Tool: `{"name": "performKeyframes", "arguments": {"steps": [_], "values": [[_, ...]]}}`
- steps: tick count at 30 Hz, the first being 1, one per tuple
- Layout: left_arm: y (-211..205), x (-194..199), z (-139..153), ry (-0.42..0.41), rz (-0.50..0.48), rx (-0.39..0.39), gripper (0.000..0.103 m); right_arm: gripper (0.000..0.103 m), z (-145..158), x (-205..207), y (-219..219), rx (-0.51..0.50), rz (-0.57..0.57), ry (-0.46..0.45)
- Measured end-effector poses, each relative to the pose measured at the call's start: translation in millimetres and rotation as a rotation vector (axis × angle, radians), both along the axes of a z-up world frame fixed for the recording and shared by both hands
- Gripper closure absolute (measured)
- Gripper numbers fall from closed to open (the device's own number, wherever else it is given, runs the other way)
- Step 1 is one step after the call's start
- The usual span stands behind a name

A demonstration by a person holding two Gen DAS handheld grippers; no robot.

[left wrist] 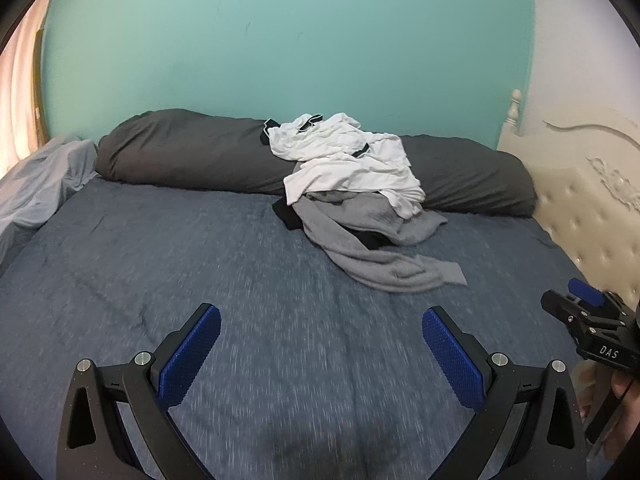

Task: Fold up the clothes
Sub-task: 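Move the right tool toward the clothes pile on the pillow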

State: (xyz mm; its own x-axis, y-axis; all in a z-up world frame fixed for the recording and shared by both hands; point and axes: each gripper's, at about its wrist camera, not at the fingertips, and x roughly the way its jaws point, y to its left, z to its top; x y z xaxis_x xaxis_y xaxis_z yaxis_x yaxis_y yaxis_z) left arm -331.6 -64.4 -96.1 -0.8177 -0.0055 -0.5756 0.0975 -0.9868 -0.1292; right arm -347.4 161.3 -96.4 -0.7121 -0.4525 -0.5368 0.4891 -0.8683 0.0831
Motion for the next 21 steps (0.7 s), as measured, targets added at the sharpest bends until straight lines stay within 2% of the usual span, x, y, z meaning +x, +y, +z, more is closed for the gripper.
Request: {"name": "performKeyframes", "arguments": {"steps": [8,21], "values": [[-25.7,-67.9,5.3,-0.044,0.01,0.029,0.0,0.0,6.3,-65.5,-43.1,0.007,0.036,-0.034],[-69.4,-170.9,1.5,-0.119,0.045,0.082,0.0,0.0,10.6,-182.4,-106.4,-0.001,0.016,-0.103]]}}
